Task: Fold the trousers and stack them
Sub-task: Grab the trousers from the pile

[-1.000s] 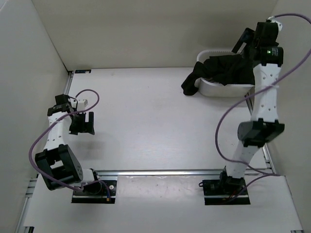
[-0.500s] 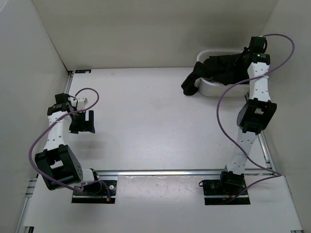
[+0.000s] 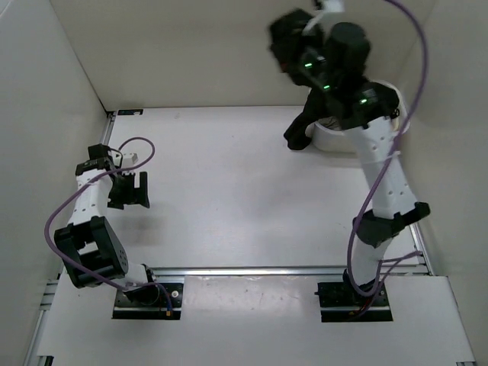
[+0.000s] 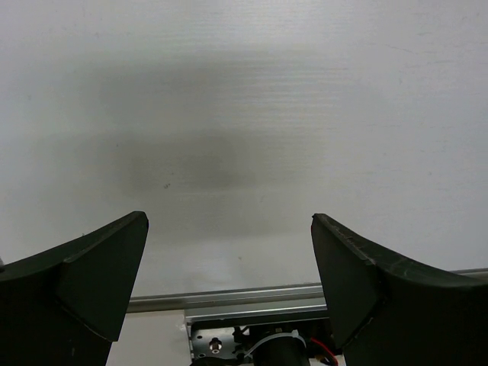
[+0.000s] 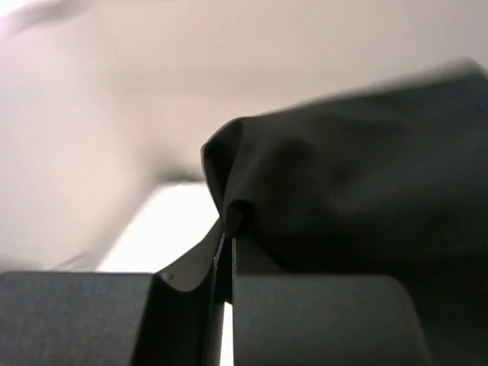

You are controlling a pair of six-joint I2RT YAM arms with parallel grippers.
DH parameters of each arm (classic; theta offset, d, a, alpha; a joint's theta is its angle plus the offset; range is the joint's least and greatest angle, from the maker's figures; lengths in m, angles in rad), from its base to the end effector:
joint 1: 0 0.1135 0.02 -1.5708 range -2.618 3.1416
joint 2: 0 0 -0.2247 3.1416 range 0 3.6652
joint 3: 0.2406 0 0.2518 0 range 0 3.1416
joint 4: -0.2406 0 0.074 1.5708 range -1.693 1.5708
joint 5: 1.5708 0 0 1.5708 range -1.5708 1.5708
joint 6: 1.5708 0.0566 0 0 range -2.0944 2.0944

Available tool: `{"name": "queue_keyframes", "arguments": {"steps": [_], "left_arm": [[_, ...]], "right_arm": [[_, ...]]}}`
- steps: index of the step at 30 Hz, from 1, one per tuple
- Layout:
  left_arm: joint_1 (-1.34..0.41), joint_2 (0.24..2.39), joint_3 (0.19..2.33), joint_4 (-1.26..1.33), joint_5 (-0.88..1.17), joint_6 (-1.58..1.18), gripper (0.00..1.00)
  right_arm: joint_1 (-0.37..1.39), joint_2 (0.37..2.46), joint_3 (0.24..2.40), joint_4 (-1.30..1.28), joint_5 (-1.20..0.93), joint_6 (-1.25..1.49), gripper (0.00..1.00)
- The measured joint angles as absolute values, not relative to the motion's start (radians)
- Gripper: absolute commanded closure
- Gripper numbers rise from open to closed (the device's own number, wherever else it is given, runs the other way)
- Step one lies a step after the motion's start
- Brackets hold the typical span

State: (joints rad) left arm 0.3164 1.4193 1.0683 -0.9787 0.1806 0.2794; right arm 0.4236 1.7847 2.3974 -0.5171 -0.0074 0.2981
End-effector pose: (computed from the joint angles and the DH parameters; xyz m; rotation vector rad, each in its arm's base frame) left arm 0.2572 0.0735 0.1820 -0.0215 2.8553 -0.1456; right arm 0.3310 0.1497 0.5353 -0.1003 1.4996 0.5892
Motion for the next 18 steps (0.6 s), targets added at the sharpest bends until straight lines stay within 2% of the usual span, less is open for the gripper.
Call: {"name": "queue_keyframes", "arguments": {"steps": [2, 4, 10, 11, 12, 13, 14, 18], "left_arm": [[0.316, 1.439, 1.099, -0.981, 0.18, 0.278, 0.0], [0.316, 1.448, 1.134, -0.982, 0.18, 0.275, 0.0], [0.317, 1.449, 1.206, -0.984, 0.171, 0.267, 0.0], [0.317, 1.449, 1.211, -0.984, 0.167, 0.267, 0.0], [0.322, 1.452, 1.219, -0.987, 0.165, 0.266, 0.0], [0.324, 1.454, 1.227, -0.988, 0.164, 0.265, 0.0], [0.326, 1.459, 1.236, -0.989, 0.163, 0.265, 0.0], [0.329, 1.485, 1.266, -0.986, 0.153, 0.266, 0.0]], "right_arm": [[0.649, 1.836, 2.505, -0.487, -0.02, 0.256, 1.0], [0.744, 1.863, 2.539, -0.452, -0.04, 0.26, 1.0], [0.737, 1.873, 2.409, -0.385, -0.053, 0.318, 1.0], [0.741, 1.879, 2.379, -0.388, -0.057, 0.321, 0.94], [0.752, 1.895, 2.345, -0.397, -0.068, 0.315, 0.81], [0.766, 1.914, 2.325, -0.41, -0.08, 0.309, 0.56], [0.785, 1.948, 2.32, -0.441, -0.096, 0.294, 0.01], [0.87, 2.112, 2.29, -0.669, -0.15, 0.174, 0.01]]}}
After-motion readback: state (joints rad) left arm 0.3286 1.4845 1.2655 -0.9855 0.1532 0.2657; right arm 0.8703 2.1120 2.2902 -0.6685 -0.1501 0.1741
